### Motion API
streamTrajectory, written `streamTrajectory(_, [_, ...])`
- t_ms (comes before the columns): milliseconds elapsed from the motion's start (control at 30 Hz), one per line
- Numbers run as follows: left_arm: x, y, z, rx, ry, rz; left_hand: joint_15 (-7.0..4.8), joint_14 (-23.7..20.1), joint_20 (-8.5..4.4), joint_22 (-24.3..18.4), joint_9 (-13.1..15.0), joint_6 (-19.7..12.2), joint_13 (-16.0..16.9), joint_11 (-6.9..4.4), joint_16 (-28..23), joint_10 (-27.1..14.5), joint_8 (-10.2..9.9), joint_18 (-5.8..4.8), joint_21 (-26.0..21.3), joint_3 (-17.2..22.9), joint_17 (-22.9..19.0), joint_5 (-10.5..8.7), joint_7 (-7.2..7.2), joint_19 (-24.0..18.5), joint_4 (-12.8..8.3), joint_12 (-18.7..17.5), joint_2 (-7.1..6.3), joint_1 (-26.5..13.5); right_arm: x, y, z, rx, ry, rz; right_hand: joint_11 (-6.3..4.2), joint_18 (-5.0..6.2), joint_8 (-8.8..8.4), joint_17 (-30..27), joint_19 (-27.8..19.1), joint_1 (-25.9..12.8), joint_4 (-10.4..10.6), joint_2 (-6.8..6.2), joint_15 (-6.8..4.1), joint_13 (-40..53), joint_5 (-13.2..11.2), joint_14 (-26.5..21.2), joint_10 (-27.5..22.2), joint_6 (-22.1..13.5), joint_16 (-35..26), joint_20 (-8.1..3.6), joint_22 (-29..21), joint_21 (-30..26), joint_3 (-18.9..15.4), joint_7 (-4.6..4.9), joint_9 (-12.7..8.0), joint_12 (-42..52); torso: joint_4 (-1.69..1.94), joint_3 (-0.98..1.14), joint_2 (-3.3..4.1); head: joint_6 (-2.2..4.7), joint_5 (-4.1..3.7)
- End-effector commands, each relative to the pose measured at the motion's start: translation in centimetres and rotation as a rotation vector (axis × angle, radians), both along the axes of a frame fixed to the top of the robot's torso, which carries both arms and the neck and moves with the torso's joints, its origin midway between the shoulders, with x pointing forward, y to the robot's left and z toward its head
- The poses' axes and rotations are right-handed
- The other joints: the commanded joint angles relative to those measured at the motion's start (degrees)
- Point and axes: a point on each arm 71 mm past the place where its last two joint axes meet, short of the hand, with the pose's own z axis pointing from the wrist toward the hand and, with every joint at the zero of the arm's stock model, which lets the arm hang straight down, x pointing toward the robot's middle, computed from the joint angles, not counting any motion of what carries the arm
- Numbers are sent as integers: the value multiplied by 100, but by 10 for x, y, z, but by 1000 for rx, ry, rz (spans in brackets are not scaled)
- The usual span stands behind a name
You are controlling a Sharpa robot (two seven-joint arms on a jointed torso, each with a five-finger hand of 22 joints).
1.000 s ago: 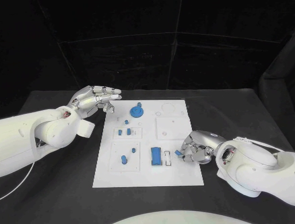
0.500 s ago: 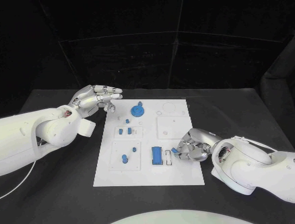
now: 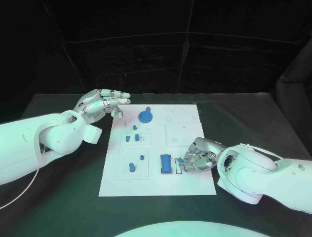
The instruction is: Assemble the parts on the task board
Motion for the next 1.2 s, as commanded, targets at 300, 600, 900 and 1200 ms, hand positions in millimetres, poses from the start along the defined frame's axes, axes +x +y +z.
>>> streamTrajectory(300, [-1, -1, 1, -11, -2, -10, -13, -41, 8, -5, -10, 9, -1, 7, -22, -24, -32, 80, -21, -45, -5, -3, 11, -25, -4, 23, 22, -22, 1, 5, -4, -22, 42, 2, -33, -116, 28, 565, 86, -156, 92, 4, -45, -27, -18, 419, 41, 84, 48, -54, 185, 33, -23, -19, 14, -70, -7, 1, 2, -25, 25])
streamTrajectory(600, [-1, -1, 1, -11, -2, -11, -9, -42, 11, -12, -10, 2, -2, 14, -18, -32, -37, 78, -30, -68, -15, -4, 18, -22, 8, 22, 22, -48, 0, 9, -5, -29, 52, 17, -50, -136, 26, 682, 127, -473, 164, 40, -58, -8, -41, 442, 107, 160, 111, -67, 276, 84, -161, -40, 27, -48, 5, 6, -1, -31, 17])
streamTrajectory(900, [-1, 0, 1, -11, 0, -12, -6, -43, 12, -15, -10, 0, -2, 15, -17, -35, -39, 77, -34, -77, -21, -4, 19, -21, 16, 22, 26, -61, 1, 9, -5, -28, 48, 11, -53, -140, 7, 703, 136, -777, 169, 128, -61, -14, 1, 444, 131, 194, 121, -69, 297, 94, -362, -46, 32, -72, -1, 1, 0, -30, 17])
streamTrajectory(1200, [-1, 0, 1, -10, 1, -12, -6, -43, 12, -15, -10, 0, -2, 15, -17, -35, -39, 77, -34, -77, -21, -4, 19, -21, 16, 22, 26, -61, 2, 9, -4, -25, 37, 10, -61, -142, -9, 715, 140, -1146, 144, 272, -65, -11, -838, 445, 150, 222, 125, -73, 309, 98, -641, -60, 46, -89, 1, 2, -4, -40, 4])
